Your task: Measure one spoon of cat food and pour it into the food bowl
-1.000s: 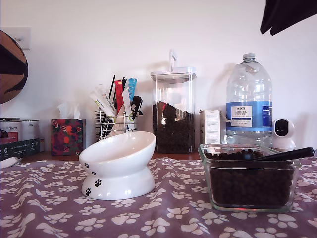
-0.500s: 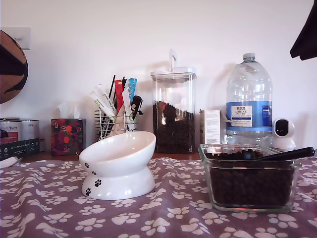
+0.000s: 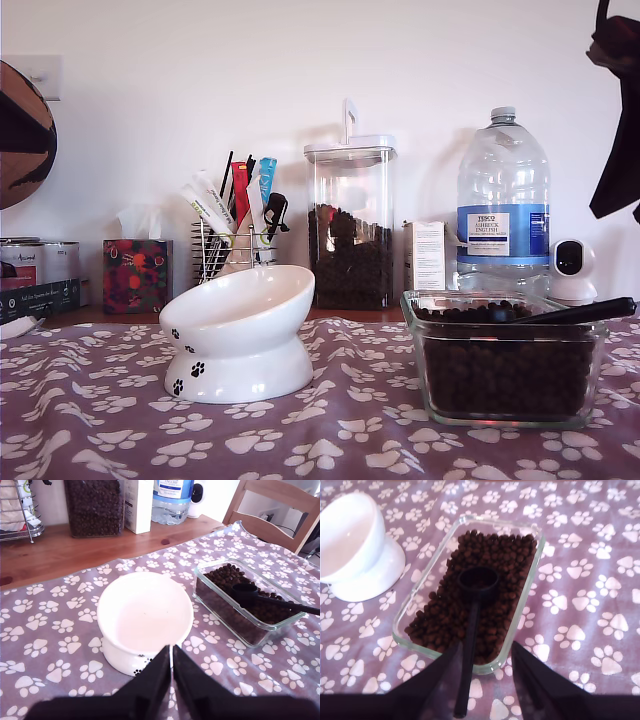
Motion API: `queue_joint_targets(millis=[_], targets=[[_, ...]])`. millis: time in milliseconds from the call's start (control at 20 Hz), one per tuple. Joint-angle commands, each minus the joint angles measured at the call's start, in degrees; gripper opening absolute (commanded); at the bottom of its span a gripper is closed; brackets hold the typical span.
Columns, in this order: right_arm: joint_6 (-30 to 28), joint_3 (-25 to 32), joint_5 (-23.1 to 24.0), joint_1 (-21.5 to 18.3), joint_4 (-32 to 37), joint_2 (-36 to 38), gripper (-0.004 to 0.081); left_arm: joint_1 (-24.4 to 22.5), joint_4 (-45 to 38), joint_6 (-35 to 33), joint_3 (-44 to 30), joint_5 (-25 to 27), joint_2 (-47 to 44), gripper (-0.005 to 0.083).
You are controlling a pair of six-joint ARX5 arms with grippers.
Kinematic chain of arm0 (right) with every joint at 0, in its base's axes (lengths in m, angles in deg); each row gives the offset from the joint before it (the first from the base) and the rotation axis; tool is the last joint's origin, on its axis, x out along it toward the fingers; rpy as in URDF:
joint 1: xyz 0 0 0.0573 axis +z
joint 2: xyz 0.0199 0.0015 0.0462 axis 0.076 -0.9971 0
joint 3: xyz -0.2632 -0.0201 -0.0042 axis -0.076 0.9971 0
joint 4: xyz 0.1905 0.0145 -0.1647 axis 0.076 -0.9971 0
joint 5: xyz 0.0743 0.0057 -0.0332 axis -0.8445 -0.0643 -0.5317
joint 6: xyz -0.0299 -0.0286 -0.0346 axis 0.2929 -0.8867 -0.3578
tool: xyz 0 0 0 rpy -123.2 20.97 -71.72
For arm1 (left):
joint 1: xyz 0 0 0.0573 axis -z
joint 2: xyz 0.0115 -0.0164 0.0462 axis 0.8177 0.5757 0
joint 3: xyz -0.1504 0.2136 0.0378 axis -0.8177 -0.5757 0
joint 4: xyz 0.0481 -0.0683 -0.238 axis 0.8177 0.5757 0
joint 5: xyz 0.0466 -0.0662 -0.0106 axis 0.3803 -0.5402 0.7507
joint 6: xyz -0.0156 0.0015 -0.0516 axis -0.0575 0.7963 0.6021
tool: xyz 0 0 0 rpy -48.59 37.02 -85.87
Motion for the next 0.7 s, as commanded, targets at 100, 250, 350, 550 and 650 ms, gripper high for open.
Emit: queue_joint_targets(millis=[100, 250, 350, 550, 650], targets=[[0.4, 4.8, -0.3, 1.6, 5.0, -0.1, 0.0290, 0.1, -0.4, 0.0, -0.1, 0.4, 0.3, -0.0020], [-0.3, 9.1, -0.2, 3.5, 11.2, -0.1, 0.0290, 0.1, -0.4, 0.0, -0.1, 0.4, 0.3, -0.0020], [-1.3, 11.0, 1.2, 4.1, 12.7, -0.1, 0.0291, 0.1, -0.4, 0.0, -0.1, 0.5, 0.3, -0.0020], [-3.3, 13.0, 1.4, 4.2, 16.7, -0.1, 0.0295, 0.1, -0.4, 0.0, -0.1, 1.0, 0.3, -0.0020], [-4.7, 13.5, 1.4, 4.1, 17.6, -0.2, 0.0295, 0.1, -0.4, 0.0, -0.1, 1.5, 0.3, -0.0020]])
